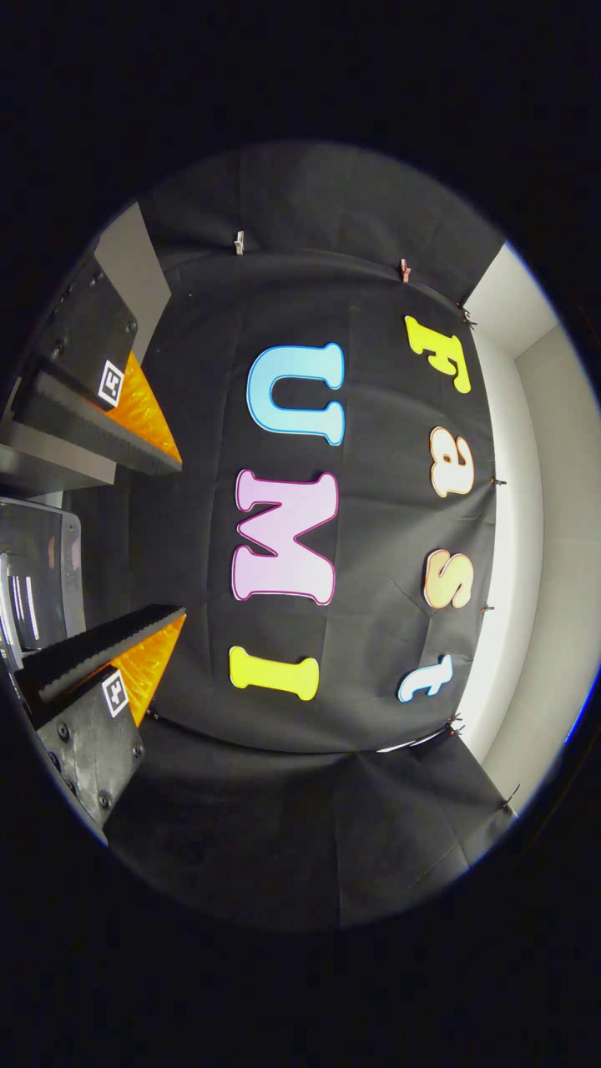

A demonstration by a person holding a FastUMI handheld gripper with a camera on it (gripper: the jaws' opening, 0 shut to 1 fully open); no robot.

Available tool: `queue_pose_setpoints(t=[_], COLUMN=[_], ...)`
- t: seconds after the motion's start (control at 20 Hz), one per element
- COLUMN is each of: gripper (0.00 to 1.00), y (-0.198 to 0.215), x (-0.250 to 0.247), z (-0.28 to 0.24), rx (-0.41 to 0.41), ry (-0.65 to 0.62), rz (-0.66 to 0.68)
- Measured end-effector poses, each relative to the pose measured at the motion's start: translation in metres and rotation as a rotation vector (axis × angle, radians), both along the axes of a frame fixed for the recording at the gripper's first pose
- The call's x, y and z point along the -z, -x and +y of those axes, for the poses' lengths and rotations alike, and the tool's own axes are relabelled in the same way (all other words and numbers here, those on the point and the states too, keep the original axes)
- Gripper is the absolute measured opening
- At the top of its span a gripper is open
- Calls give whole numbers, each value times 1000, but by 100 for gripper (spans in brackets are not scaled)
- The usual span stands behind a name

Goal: Put the clothes into the washing machine and then close the washing machine lid.

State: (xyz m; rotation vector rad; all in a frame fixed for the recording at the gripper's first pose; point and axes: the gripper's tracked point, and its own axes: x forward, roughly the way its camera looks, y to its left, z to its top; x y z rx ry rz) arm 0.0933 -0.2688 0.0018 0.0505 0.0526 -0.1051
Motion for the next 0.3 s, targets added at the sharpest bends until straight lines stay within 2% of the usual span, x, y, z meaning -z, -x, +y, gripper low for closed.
queue_pose_setpoints(t=[0.3], gripper=[98], y=[0], x=[5], z=[3], rx=[-14], ry=[8], rz=[9])
